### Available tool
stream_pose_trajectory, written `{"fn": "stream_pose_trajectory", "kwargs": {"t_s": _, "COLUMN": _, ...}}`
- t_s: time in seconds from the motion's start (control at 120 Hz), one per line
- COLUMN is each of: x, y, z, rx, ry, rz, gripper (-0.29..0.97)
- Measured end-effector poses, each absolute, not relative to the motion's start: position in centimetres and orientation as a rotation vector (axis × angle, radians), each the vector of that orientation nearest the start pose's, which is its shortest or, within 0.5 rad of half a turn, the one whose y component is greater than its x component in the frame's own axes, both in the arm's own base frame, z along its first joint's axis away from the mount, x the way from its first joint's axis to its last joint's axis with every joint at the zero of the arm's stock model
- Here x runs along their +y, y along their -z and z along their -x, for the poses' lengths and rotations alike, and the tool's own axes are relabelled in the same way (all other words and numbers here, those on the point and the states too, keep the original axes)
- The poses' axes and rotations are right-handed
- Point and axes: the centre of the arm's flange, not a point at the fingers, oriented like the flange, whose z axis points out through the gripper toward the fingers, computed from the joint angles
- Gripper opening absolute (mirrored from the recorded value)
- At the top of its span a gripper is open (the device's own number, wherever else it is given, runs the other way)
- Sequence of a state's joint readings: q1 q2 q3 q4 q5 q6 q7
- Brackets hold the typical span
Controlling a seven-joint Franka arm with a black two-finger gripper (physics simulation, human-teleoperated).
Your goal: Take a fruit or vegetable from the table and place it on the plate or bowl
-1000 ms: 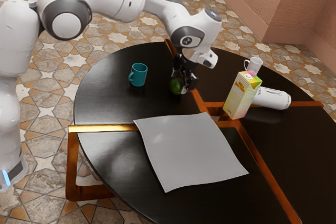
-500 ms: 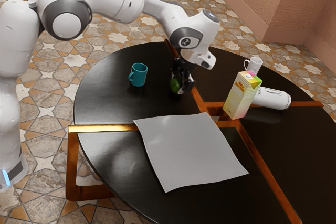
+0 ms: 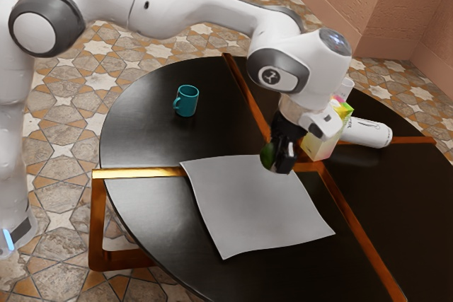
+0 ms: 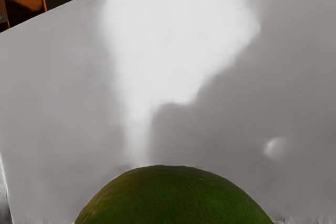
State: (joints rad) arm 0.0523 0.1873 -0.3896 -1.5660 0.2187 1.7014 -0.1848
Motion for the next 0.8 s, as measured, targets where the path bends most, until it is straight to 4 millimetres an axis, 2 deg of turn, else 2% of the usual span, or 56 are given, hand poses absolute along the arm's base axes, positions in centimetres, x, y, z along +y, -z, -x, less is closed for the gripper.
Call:
{"fn": "stream_pose_trajectory", "kwargs": {"t_s": 0.1, "x": -21.2, "y": -52.5, "z": -56.9, "rx": 0.355, "ry": -0.052, "rz": 2.956, "gripper": 0.32}}
{"fn": "stream_pose_trajectory", "kwargs": {"t_s": 0.158, "x": -22.7, "y": -51.7, "z": -56.0, "rx": 0.375, "ry": -0.080, "rz": 2.943, "gripper": 0.32}}
{"fn": "stream_pose_trajectory", "kwargs": {"t_s": 0.317, "x": -21.7, "y": -50.7, "z": -54.8, "rx": 0.290, "ry": -0.145, "rz": 2.941, "gripper": 0.29}}
{"fn": "stream_pose_trajectory", "kwargs": {"t_s": 0.367, "x": -22.0, "y": -50.7, "z": -54.7, "rx": 0.285, "ry": -0.146, "rz": 2.942, "gripper": 0.41}}
{"fn": "stream_pose_trajectory", "kwargs": {"t_s": 0.425, "x": -22.3, "y": -50.8, "z": -54.5, "rx": 0.280, "ry": -0.146, "rz": 2.945, "gripper": 0.50}}
{"fn": "stream_pose_trajectory", "kwargs": {"t_s": 0.567, "x": -22.1, "y": -50.8, "z": -54.6, "rx": 0.253, "ry": -0.153, "rz": 2.948, "gripper": 0.61}}
{"fn": "stream_pose_trajectory", "kwargs": {"t_s": 0.667, "x": -20.3, "y": -51.3, "z": -55.6, "rx": 0.189, "ry": -0.140, "rz": 2.955, "gripper": 0.65}}
{"fn": "stream_pose_trajectory", "kwargs": {"t_s": 0.708, "x": -18.4, "y": -53.2, "z": -57.0, "rx": 0.139, "ry": -0.085, "rz": 2.969, "gripper": 0.66}}
{"fn": "stream_pose_trajectory", "kwargs": {"t_s": 0.8, "x": -12.3, "y": -58.5, "z": -59.7, "rx": 0.032, "ry": 0.085, "rz": 2.924, "gripper": 0.67}}
